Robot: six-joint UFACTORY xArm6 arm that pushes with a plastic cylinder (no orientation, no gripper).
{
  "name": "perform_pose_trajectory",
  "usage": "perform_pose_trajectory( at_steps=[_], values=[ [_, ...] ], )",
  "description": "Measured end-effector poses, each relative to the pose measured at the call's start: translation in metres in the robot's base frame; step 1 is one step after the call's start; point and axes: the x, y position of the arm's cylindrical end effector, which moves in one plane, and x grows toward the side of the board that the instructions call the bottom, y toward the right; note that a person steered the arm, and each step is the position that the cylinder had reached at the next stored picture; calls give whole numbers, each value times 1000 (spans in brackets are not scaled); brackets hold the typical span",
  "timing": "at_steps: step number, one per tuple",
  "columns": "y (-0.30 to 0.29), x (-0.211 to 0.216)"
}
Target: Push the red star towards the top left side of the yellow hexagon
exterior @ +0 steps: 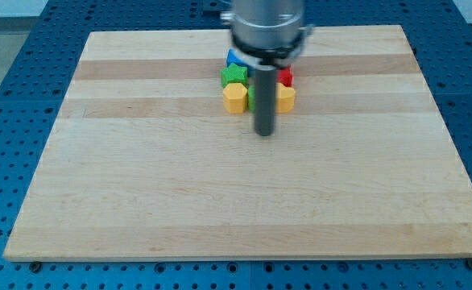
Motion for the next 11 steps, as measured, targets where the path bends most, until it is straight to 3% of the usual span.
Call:
perform_pose_trajectory(
  at_steps=[1, 3, 5, 7, 11],
  values=[
    [40, -27],
    [56, -120],
    [1, -90],
    [-23, -98],
    [-155, -59]
  ],
)
